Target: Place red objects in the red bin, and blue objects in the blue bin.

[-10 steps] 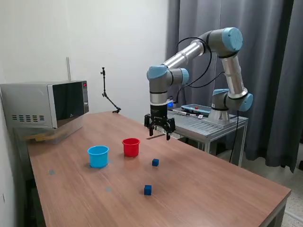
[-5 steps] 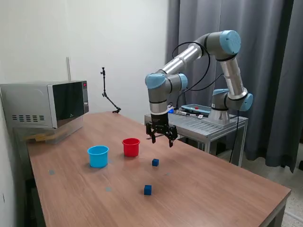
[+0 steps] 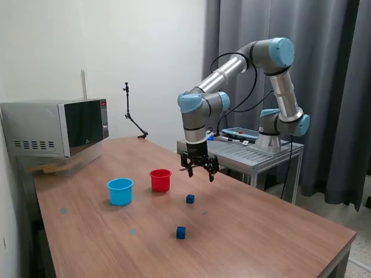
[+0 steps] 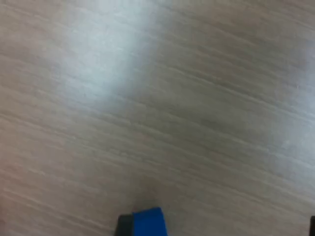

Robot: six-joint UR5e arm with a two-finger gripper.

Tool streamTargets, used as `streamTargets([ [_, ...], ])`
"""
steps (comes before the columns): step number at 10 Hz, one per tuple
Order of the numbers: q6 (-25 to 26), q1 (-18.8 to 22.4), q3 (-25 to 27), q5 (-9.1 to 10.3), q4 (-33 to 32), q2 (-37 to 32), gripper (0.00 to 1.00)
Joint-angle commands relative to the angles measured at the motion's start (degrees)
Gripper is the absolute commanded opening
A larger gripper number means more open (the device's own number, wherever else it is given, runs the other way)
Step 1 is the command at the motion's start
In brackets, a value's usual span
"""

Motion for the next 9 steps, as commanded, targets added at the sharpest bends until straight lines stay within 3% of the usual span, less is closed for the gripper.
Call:
streamTargets([
  [1,0.1,0.11,-0.23,-0.05,0.46,0.34,1.0],
  [6,0.27,1.08,-1.1,-0.05,0.73,2.35,1.0],
  [9,0.8,1.26,-1.19,-1.71,-0.59,2.71,1.0],
])
